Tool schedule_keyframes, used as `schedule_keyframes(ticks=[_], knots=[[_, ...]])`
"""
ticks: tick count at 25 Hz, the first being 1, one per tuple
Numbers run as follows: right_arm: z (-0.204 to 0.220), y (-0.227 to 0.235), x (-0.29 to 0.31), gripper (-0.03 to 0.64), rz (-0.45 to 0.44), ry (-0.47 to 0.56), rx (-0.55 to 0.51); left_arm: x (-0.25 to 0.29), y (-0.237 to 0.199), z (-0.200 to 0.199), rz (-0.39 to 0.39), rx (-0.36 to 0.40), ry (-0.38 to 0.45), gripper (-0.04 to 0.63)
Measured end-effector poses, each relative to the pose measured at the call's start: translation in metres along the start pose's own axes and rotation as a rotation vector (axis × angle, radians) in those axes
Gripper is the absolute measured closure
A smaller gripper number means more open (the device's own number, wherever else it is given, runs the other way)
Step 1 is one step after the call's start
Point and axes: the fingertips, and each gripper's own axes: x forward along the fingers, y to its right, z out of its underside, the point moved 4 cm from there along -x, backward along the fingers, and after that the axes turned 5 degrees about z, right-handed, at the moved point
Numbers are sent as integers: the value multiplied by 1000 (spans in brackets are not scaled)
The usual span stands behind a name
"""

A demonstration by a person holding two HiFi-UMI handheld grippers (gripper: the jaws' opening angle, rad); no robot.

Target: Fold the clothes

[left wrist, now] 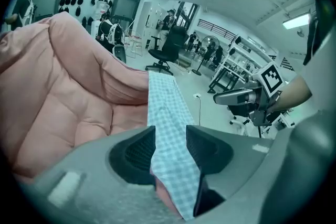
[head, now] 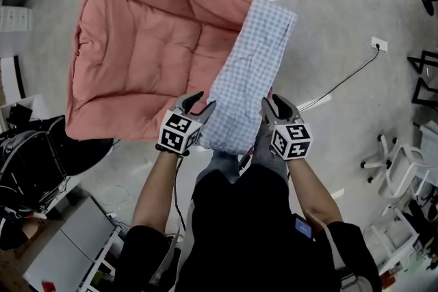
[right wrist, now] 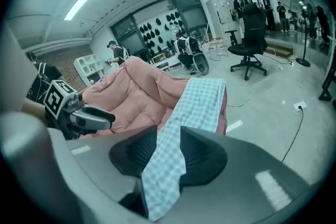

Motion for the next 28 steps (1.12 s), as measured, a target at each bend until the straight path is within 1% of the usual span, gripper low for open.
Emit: schedule_keyframes(ticks=[7, 10, 13, 15, 18, 21, 23, 25, 26, 28], knots=[[29, 34, 45, 433, 31, -31, 88, 53, -38, 6, 39, -36, -1, 402], [37, 56, 65, 426, 40, -26, 161, 81, -50, 7, 53, -29, 1, 402], [46, 72, 84, 406, 32, -26, 239, 106, -62, 14, 75, -30, -23, 396], [52, 79, 95, 394, 31, -32, 249, 120, -68, 21, 88, -41, -40, 390], [63, 85, 108, 379, 23, -44, 255, 136, -74, 32, 95, -31, -67, 389], [77, 86, 115, 361, 16, -55, 297, 149, -78, 43, 105, -27, -100, 375], [86, 87, 118, 352, -3, -58, 331, 157, -82, 49, 118, -46, -108, 364], [93, 85, 122, 351, -46, -60, 367, 165, -85, 53, 135, -61, -115, 342], [96, 84, 123, 350, -66, -61, 385, 169, -86, 55, 144, -66, -122, 342], [101, 81, 126, 341, -96, -66, 425, 176, -89, 61, 161, -81, -142, 309]])
